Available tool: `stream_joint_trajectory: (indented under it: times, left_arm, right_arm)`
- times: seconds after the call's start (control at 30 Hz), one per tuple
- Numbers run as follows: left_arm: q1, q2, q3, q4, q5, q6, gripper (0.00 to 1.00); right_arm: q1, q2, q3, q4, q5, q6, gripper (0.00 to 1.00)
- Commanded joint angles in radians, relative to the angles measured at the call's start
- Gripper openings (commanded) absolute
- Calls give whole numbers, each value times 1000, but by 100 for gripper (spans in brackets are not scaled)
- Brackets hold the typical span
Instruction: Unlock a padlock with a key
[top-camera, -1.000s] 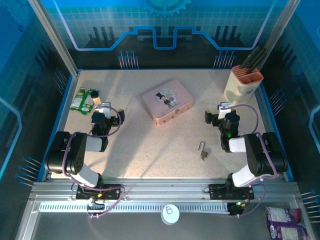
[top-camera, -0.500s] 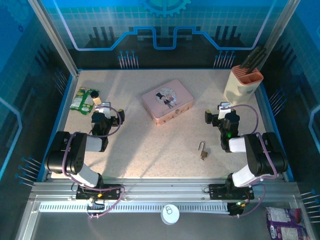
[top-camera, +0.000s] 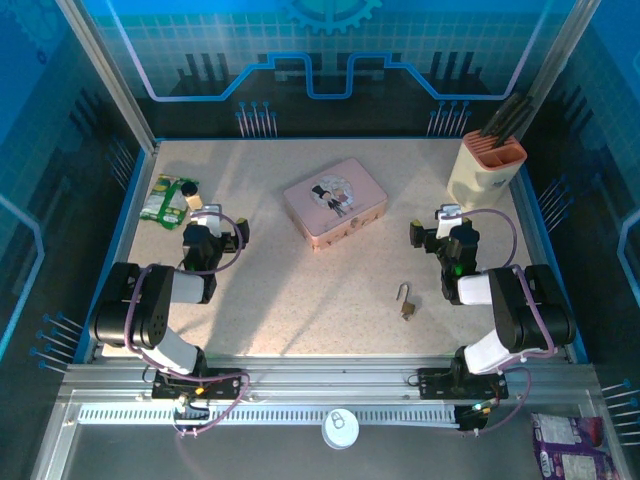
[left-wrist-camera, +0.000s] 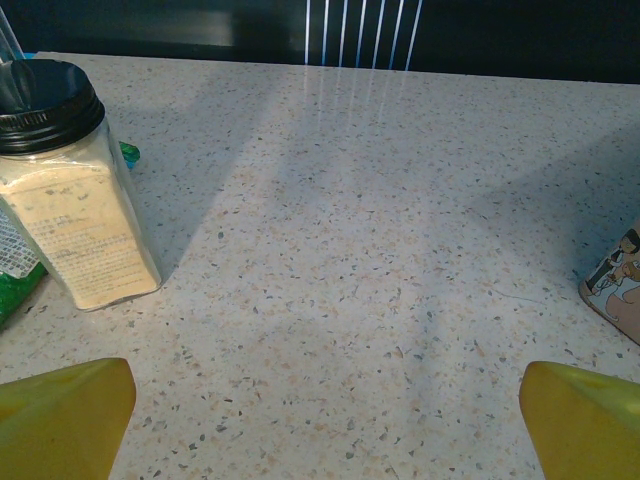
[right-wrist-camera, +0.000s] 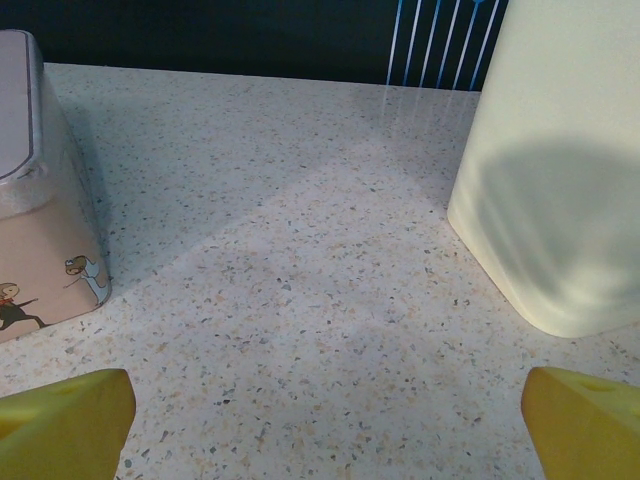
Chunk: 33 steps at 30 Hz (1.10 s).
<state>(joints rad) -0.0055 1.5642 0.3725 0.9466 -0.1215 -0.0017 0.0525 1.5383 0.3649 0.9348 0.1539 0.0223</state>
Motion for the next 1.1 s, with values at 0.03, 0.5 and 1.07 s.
stream_joint_trajectory:
  times: [0.03,0.5,1.07]
  left_arm:
    - [6,-11,2,-2,22,-13,99]
    - [6,-12,0,-2,22,-13,99]
    - [6,-12,1,-2,22,-14,99]
  right_arm:
    - [12,4,8,10,15,1,100]
    - [12,4,8,9,15,1,100]
    - [13,4,30,-32,-43,-18,100]
